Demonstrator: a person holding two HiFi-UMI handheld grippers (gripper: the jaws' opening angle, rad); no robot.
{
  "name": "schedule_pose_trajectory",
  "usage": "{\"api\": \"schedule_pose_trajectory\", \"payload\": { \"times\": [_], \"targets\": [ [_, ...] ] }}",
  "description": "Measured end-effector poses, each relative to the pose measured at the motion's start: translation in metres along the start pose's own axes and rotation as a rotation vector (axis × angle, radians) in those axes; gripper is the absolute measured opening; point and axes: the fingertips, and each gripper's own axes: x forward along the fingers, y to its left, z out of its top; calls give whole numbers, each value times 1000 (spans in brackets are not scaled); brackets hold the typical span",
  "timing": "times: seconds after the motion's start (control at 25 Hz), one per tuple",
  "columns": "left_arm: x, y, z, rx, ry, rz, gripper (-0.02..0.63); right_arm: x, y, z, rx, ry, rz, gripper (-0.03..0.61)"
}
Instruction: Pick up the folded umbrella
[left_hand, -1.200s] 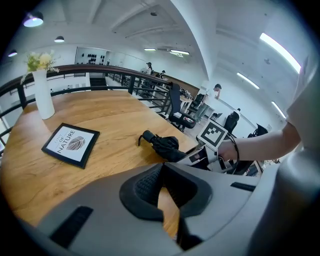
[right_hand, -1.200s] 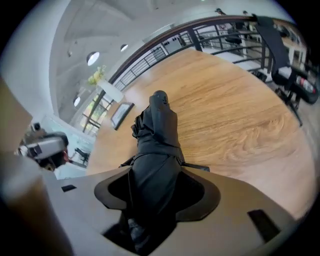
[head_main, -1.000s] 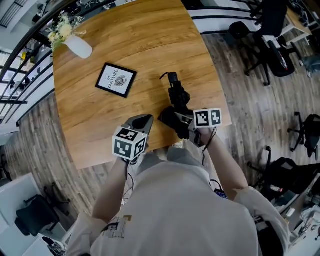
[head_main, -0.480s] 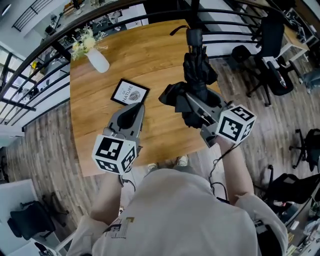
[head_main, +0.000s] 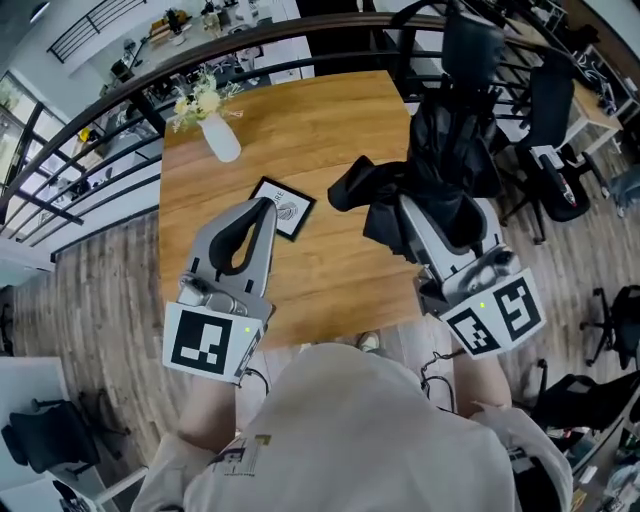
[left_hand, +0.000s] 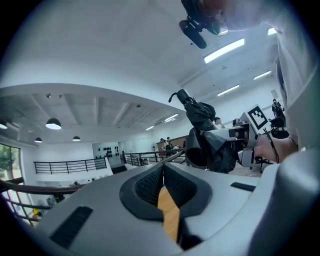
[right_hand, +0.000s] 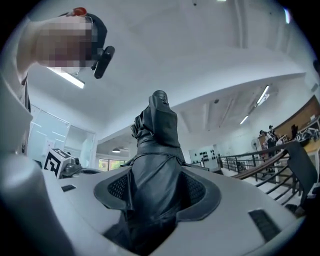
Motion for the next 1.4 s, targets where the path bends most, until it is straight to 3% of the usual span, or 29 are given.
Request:
{"api": "schedule_pose_trajectory", "payload": {
  "times": [0.24, 0.44, 0.84, 1.4],
  "targets": [
    [-23, 9, 14, -18, -42, 13, 20, -6, 22, 16, -75, -54, 12, 267],
    [-44, -1, 13, 5, -27, 47, 20, -21, 35, 11, -95, -64, 10, 267],
    [-62, -21, -24, -29, 50, 51, 20, -44, 43, -34, -94, 41, 19, 267],
    [-58, -26, -24, -39, 56, 1, 20, -47, 40, -38, -95, 72, -2, 268]
  ]
}}
